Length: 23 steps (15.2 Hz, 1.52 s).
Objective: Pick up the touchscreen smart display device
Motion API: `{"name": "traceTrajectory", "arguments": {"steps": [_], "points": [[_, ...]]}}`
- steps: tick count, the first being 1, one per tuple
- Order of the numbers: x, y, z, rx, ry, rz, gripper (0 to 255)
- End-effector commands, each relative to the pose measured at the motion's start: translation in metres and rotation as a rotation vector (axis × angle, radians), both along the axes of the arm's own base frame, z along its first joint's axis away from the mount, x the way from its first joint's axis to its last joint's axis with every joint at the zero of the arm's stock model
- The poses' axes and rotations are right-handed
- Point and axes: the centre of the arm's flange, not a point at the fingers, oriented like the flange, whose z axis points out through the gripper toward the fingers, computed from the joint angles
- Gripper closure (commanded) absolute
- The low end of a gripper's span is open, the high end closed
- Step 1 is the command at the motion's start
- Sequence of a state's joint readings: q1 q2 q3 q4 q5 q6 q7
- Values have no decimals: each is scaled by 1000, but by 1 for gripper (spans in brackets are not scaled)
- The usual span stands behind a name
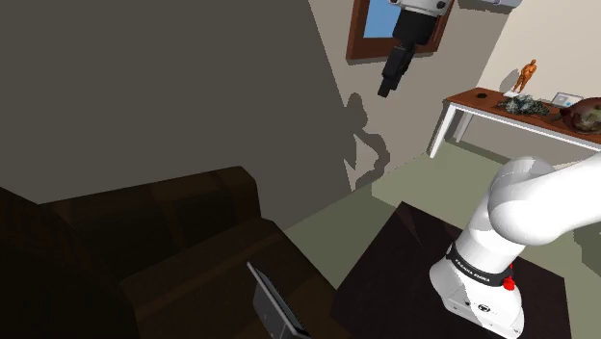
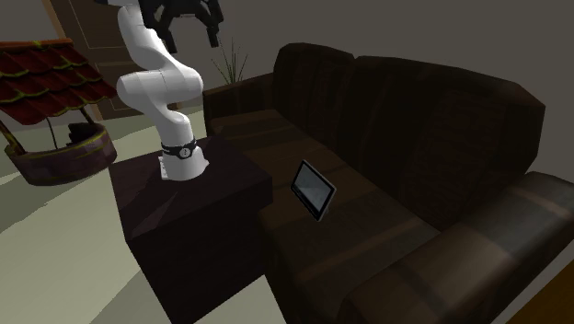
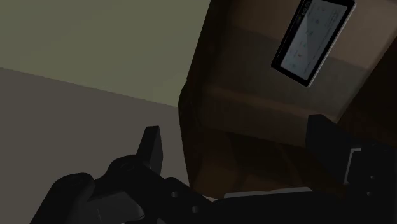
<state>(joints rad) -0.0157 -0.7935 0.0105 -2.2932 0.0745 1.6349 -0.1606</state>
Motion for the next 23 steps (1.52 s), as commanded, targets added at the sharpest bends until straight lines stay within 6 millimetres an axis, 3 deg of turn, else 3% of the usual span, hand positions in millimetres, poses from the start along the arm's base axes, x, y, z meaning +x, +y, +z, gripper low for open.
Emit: {"name": "traceTrajectory", "arguments": {"steps": [1, 12, 23], "points": [[0, 0, 0, 0, 0, 0, 0], [-7, 127, -94, -108, 36, -72, 0], [-10, 243, -201, -215, 73, -144, 0]]}}
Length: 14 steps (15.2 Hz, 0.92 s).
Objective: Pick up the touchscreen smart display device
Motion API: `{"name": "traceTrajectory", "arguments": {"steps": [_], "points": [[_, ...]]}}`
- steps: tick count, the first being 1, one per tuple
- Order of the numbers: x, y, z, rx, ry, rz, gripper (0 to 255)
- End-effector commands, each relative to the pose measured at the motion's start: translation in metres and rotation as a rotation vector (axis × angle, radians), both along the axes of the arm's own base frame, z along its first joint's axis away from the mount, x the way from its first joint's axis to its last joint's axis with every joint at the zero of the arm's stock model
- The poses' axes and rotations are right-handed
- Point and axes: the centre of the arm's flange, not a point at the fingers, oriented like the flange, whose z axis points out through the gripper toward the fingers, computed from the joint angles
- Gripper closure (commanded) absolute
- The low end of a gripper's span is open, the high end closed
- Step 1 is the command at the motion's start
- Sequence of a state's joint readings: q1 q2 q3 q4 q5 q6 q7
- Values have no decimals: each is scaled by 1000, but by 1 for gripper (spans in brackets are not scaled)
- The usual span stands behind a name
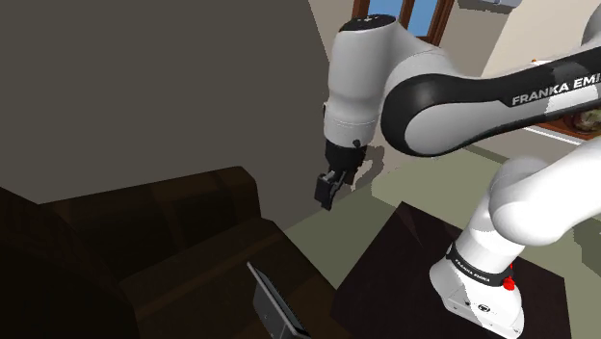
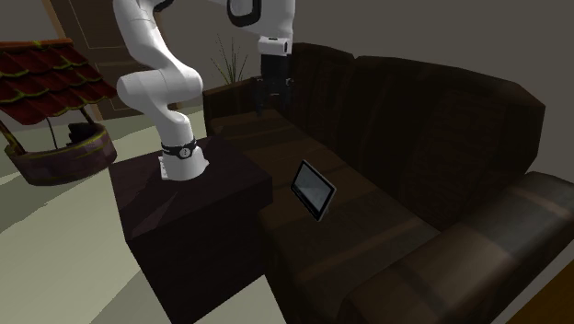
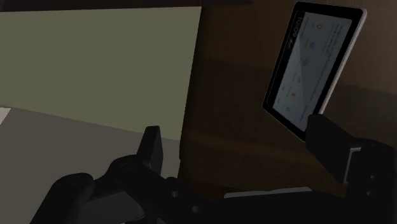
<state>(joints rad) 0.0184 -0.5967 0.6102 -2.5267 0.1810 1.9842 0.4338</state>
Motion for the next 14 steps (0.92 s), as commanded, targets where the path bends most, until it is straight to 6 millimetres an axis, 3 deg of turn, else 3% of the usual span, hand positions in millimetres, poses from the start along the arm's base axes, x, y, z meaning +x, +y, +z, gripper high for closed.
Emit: {"name": "traceTrajectory", "arguments": {"steps": [1, 14], "points": [[-3, 21, -21, -19, 6, -15, 0], [-1, 141, -164, -146, 49, -100, 0]]}}
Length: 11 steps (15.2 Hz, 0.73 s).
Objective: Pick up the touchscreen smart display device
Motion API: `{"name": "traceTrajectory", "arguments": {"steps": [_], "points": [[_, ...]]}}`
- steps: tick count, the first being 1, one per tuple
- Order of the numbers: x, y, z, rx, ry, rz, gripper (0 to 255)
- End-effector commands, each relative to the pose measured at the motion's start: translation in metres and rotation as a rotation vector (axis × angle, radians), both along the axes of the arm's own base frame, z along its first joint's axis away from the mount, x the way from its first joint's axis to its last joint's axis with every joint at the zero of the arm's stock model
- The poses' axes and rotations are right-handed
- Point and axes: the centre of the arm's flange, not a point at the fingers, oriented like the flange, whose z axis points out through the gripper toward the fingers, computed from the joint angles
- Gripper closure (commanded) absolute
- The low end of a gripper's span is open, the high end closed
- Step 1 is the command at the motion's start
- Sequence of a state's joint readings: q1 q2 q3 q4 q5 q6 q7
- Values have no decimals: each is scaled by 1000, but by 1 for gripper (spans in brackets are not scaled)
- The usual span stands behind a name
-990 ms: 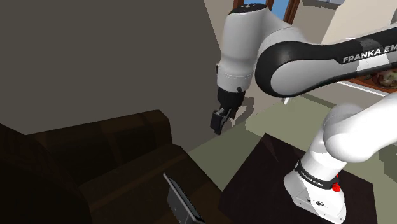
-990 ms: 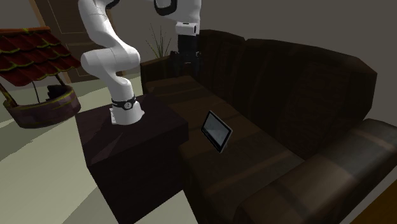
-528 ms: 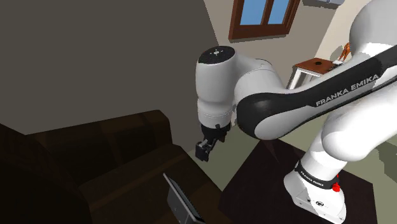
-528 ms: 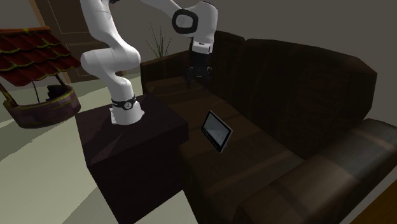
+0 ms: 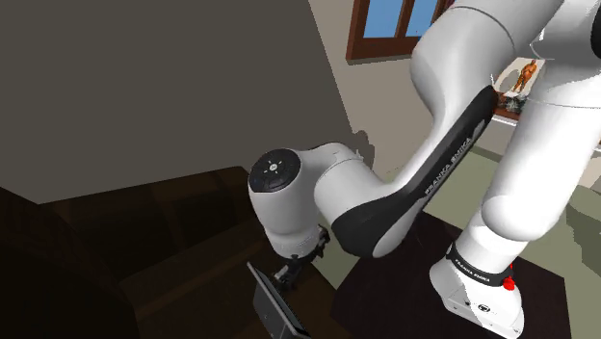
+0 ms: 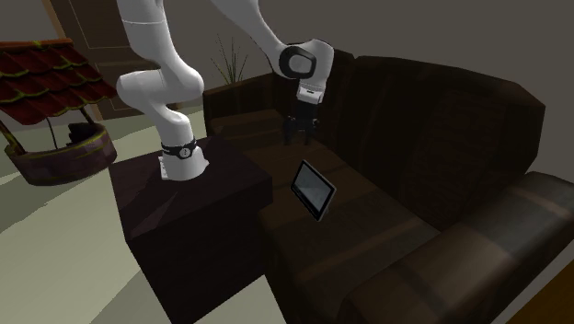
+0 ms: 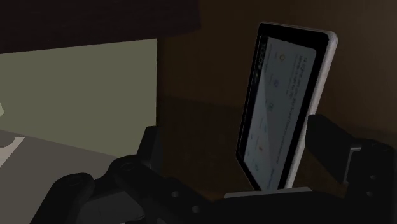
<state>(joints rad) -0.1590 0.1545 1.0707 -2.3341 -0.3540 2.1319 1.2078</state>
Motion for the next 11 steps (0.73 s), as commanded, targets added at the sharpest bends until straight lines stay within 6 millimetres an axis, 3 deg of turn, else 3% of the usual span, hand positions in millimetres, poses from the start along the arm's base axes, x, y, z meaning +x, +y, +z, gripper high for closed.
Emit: {"name": "traceTrajectory", "arguments": {"steps": [1, 8, 11], "points": [[1, 15, -22, -21, -3, -16, 0], [4, 71, -106, -90, 20, -62, 0], [4, 71, -122, -90, 20, -62, 0]]}}
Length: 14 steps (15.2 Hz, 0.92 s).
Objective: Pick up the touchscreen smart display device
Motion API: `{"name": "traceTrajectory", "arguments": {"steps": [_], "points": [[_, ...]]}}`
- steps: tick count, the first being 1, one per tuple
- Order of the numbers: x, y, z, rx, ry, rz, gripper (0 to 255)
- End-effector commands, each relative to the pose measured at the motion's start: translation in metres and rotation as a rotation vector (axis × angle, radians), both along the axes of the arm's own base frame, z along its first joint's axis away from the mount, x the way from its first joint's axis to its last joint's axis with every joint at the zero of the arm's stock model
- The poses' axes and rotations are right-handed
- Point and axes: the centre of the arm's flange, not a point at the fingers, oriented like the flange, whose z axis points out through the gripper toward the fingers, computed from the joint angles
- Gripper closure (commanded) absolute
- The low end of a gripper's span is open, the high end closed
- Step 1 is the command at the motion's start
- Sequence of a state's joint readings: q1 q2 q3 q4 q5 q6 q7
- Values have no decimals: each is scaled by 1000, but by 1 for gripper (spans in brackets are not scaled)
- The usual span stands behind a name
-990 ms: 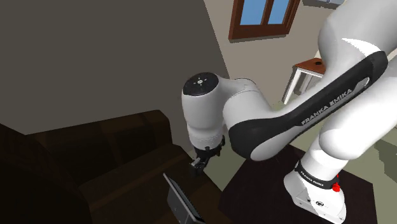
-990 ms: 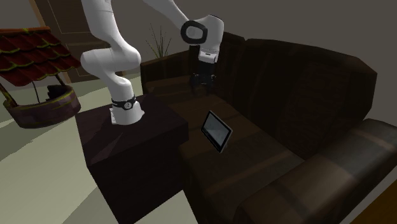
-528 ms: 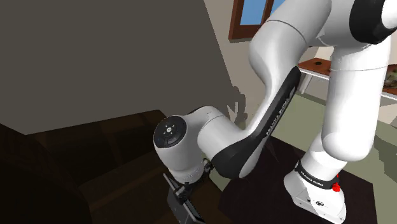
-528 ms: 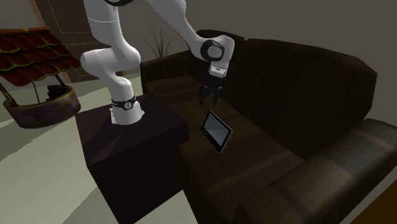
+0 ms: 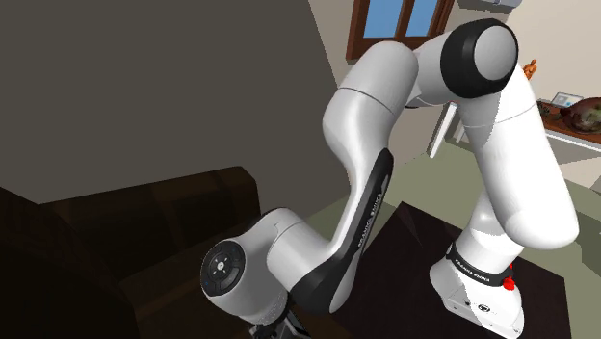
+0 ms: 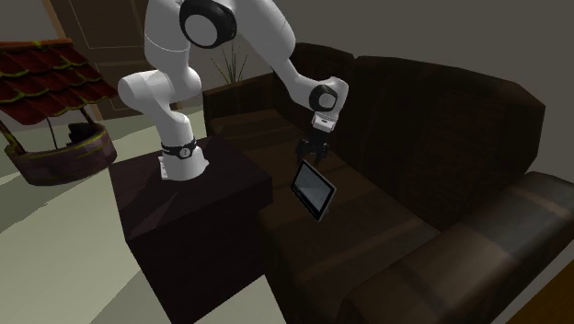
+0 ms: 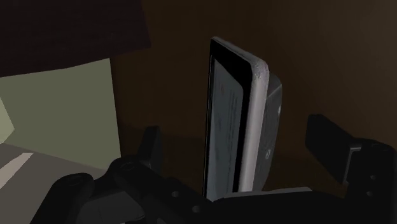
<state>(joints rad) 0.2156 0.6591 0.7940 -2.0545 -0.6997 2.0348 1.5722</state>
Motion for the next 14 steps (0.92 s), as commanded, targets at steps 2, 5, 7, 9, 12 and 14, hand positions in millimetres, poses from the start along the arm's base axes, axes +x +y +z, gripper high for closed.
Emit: {"name": "traceTrajectory", "arguments": {"steps": [2, 5, 7, 9, 12, 14], "points": [[-1, 0, -17, -2, 0, -1, 0], [-1, 0, -30, -2, 0, -1, 0], [-1, 0, -30, -2, 0, -1, 0], [-1, 0, -30, -2, 0, -1, 255], [-1, 0, -30, -2, 0, -1, 255], [-1, 0, -30, -2, 0, -1, 255]]}}
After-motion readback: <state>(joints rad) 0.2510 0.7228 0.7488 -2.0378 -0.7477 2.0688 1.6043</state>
